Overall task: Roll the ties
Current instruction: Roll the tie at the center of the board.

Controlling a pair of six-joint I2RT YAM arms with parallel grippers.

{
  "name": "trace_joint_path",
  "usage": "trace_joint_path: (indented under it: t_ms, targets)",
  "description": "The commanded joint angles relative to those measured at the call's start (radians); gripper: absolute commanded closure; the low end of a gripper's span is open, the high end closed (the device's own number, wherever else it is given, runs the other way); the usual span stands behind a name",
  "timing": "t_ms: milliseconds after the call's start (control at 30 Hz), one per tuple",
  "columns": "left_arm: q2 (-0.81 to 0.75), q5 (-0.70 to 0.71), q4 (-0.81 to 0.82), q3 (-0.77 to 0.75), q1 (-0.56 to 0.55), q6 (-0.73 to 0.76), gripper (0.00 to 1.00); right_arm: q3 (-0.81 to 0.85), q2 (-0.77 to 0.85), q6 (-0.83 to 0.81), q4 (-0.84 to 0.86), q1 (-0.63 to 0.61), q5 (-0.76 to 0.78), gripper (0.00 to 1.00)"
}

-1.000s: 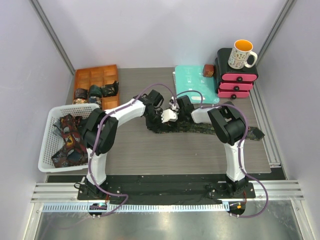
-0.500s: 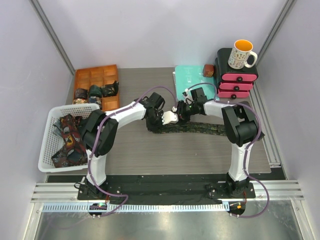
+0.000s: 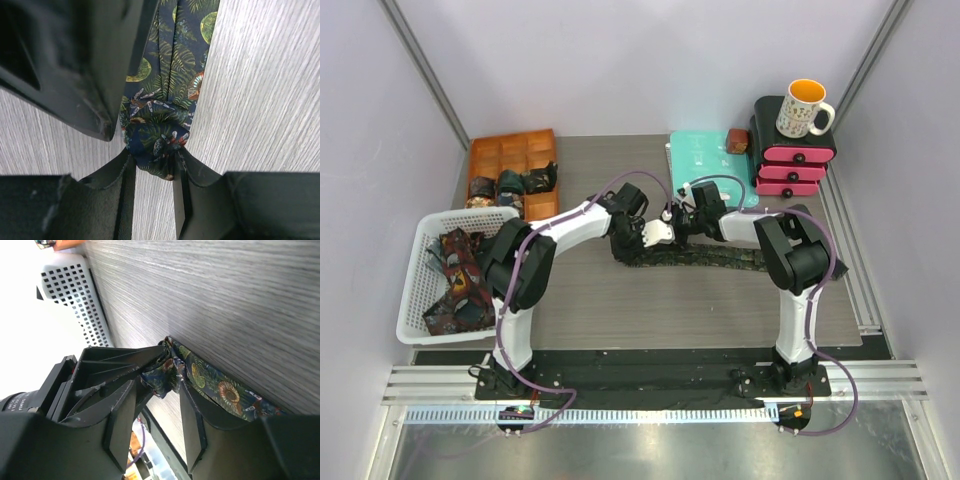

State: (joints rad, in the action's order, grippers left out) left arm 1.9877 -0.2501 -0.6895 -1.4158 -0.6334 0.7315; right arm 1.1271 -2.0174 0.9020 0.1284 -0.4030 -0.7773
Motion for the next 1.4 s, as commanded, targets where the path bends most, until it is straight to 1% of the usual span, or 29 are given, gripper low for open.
trace_joint_path:
  t_ms: [0,200,267,300,333,400,433,467,500,533,567,633,667,733,767,833,900,967,1000,1067,1100,1133,1167,1200,1233,1300,1333,1367]
  targets:
    - [0.074,0.018,-0.028,0.031,-0.012,-0.011,0.78,0.007,-0.006,0.064,0.105,-0.054,-0.022,0.56]
    - [0.076,0.014,-0.031,0.029,-0.009,-0.011,0.79,-0.053,0.019,0.089,0.137,-0.046,-0.016,0.63]
    - [0.074,0.012,-0.035,0.034,-0.008,-0.009,0.80,-0.072,0.046,0.068,0.148,-0.019,-0.016,0.62]
    - [0.071,0.011,-0.036,0.035,-0.003,-0.007,0.80,-0.060,0.052,0.026,0.116,-0.007,-0.020,0.60]
    - [0.066,0.009,-0.033,0.043,0.000,-0.004,0.80,-0.006,0.055,-0.109,-0.009,0.010,-0.022,0.59]
    - [0.062,0.002,-0.035,0.048,0.004,0.002,0.80,0.055,0.072,-0.275,-0.161,0.067,-0.014,0.58]
    - [0.056,-0.003,-0.035,0.057,0.008,0.011,0.80,0.116,0.081,-0.381,-0.305,0.088,0.010,0.57]
    - [0.051,-0.011,-0.030,0.060,0.009,0.016,0.81,0.135,0.089,-0.526,-0.352,0.134,0.013,0.56]
    - [0.051,-0.014,-0.034,0.061,0.012,0.020,0.81,0.149,0.106,-0.605,-0.386,0.156,0.015,0.55]
    - [0.051,-0.014,-0.035,0.058,0.012,0.025,0.81,0.181,0.112,-0.674,-0.473,0.176,0.035,0.55]
    - [0.053,-0.014,-0.036,0.058,0.012,0.026,0.82,0.200,0.118,-0.845,-0.519,0.193,0.048,0.53]
    - [0.054,-0.018,-0.035,0.051,0.014,0.029,0.82,0.241,0.144,-1.009,-0.637,0.205,0.075,0.51]
    - [0.056,-0.021,-0.039,0.046,0.015,0.031,0.82,0.247,0.157,-1.169,-0.665,0.204,0.093,0.48]
    - [0.059,-0.028,-0.048,0.035,0.015,0.031,0.82,0.234,0.189,-1.282,-0.678,0.191,0.124,0.42]
    - [0.059,-0.032,-0.050,0.034,0.017,0.032,0.82,0.238,0.190,-1.317,-0.678,0.187,0.148,0.37]
    - [0.059,-0.035,-0.056,0.034,0.020,0.032,0.82,0.298,0.168,-1.344,-0.713,0.187,0.145,0.33]
    - [0.060,-0.037,-0.056,0.041,0.024,0.035,0.82,0.329,0.151,-1.382,-0.734,0.185,0.147,0.24]
    - [0.060,-0.038,-0.056,0.046,0.026,0.040,0.82,0.324,0.140,-1.419,-0.716,0.174,0.180,0.22]
    - [0.060,-0.040,-0.058,0.048,0.026,0.042,0.82,0.338,0.131,-1.393,-0.681,0.176,0.219,0.23]
    - [0.059,-0.038,-0.058,0.048,0.028,0.042,0.82,0.381,0.085,-1.338,-0.685,0.200,0.214,0.23]
    - [0.059,-0.038,-0.056,0.044,0.028,0.045,0.82,0.425,0.074,-1.313,-0.709,0.214,0.151,0.25]
    - [0.060,-0.037,-0.054,0.044,0.028,0.046,0.82,0.434,0.065,-1.306,-0.722,0.225,0.113,0.27]
    - [0.062,-0.037,-0.053,0.041,0.029,0.046,0.82,0.433,0.074,-1.321,-0.724,0.224,0.107,0.29]
    - [0.063,-0.037,-0.054,0.034,0.031,0.048,0.82,0.410,0.088,-1.356,-0.722,0.217,0.110,0.30]
    - [0.068,-0.037,-0.058,0.032,0.031,0.046,0.82,0.390,0.104,-1.443,-0.722,0.213,0.121,0.31]
    - [0.069,-0.038,-0.056,0.028,0.034,0.048,0.82,0.307,0.157,-1.540,-0.702,0.201,0.133,0.35]
    - [0.072,-0.040,-0.058,0.029,0.035,0.046,0.82,0.281,0.169,-1.584,-0.704,0.194,0.160,0.39]
    - [0.071,-0.041,-0.056,0.029,0.037,0.048,0.82,0.258,0.184,-1.676,-0.707,0.181,0.171,0.41]
